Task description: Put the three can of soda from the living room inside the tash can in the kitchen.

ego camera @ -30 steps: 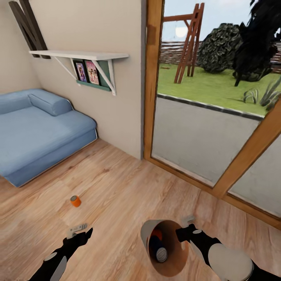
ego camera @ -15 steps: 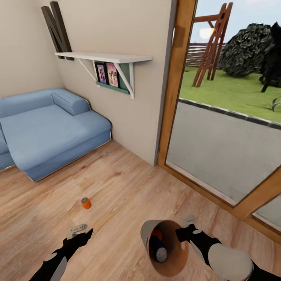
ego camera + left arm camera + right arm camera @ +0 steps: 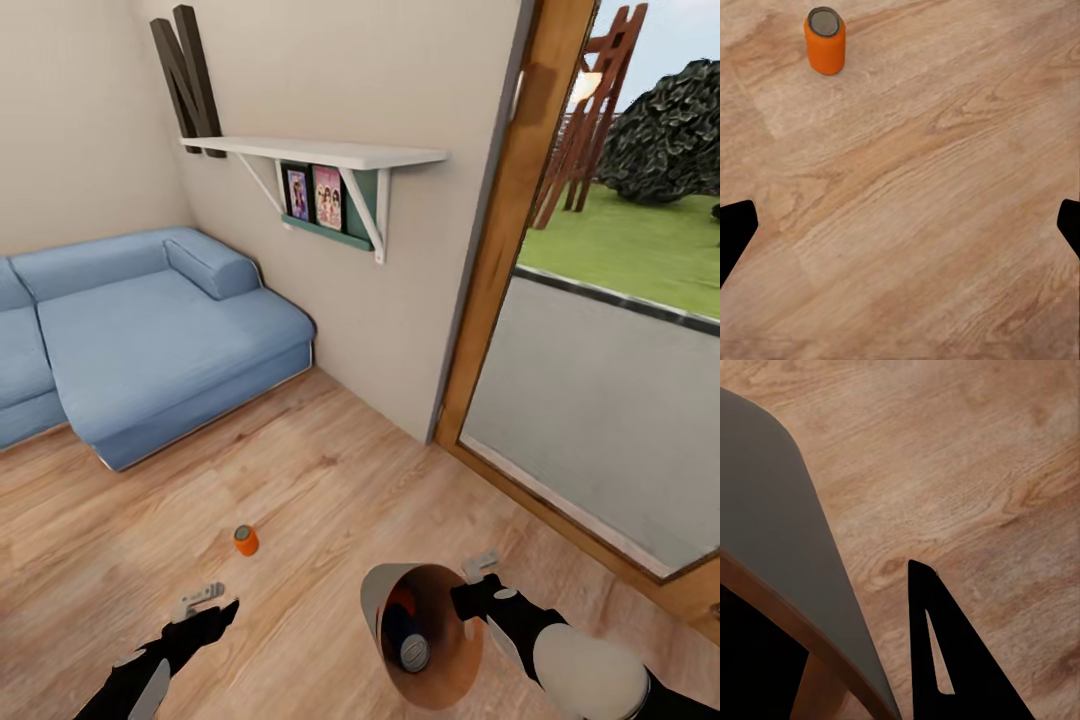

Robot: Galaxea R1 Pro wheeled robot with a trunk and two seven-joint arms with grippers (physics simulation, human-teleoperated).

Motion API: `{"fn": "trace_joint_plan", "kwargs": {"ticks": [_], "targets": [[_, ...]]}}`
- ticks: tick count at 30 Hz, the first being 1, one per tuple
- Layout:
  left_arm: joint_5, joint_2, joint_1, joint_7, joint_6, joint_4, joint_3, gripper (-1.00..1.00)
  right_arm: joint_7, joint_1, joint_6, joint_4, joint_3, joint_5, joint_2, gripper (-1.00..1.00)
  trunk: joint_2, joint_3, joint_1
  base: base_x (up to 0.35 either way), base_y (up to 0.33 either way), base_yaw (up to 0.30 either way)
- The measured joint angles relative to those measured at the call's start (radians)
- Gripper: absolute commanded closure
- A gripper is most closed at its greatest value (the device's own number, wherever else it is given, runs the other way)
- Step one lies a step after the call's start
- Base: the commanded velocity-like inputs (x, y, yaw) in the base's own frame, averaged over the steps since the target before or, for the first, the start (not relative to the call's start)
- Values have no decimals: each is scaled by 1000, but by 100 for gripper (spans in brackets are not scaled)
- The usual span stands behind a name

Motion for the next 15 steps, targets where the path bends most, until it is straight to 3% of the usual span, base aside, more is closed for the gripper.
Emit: {"fn": "trace_joint_plan", "kwargs": {"ticks": [2,3,5,6,9,15], "targets": [[3,14,-15,2,120,-1,3,-100,0,0,0,0,2,0,0,100,0,0,0,278,167,3],[4,19,-23,4,149,-2,3,-100,0,0,0,0,2,0,0,100,0,0,0,278,165,2],[5,31,-89,9,266,-2,4,-100,0,0,0,0,1,0,0,100,0,0,0,279,162,1],[3,38,-157,12,359,2,3,-100,0,0,0,0,1,0,0,100,0,0,0,280,161,0],[2,53,-262,19,443,7,3,-100,0,0,0,0,2,0,0,100,0,0,0,280,160,0],[3,97,-343,87,490,11,4,-100,1,0,0,2,-7,0,5,100,0,0,0,212,109,0]]}}
